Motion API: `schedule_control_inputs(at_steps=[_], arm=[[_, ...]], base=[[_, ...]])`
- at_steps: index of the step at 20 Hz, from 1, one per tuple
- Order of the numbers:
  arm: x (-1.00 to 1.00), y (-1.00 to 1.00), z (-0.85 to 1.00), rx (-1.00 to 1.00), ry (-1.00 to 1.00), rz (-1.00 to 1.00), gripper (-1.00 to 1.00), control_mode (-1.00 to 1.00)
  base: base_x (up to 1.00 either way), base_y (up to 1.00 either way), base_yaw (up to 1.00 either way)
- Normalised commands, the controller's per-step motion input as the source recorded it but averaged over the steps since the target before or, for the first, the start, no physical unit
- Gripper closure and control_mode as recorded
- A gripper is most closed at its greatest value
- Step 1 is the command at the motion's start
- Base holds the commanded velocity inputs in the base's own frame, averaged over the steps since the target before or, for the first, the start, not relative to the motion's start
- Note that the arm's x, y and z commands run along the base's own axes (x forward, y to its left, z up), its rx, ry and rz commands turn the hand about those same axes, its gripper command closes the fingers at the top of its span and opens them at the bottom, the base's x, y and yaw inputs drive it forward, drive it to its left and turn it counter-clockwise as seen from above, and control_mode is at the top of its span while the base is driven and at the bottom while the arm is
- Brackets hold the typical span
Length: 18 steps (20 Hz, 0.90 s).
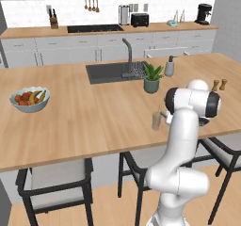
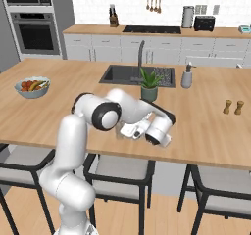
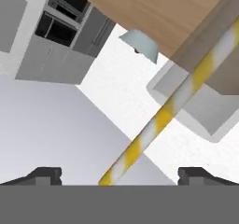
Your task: Take a straw from the drawer in front and place it inside the glass cup on the dining counter.
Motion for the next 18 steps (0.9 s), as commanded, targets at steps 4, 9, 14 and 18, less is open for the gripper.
schedule_control_inputs(at_steps=[4,9,14,18], arm=[[-0.44,0.09,1.0,0.02,-0.1,0.0,-1.0,-1.0],[-0.38,0.26,1.0,0.0,-0.05,0.0,-1.0,-1.0],[-1.0,0.42,1.0,-0.07,-0.19,0.05,-1.0,-1.0],[-1.0,0.82,0.63,-0.78,-0.36,0.12,-1.0,-1.0]], base=[[0.0,0.0,0.0],[0.0,0.0,0.0],[0.0,0.0,0.0],[0.0,0.0,0.0]])
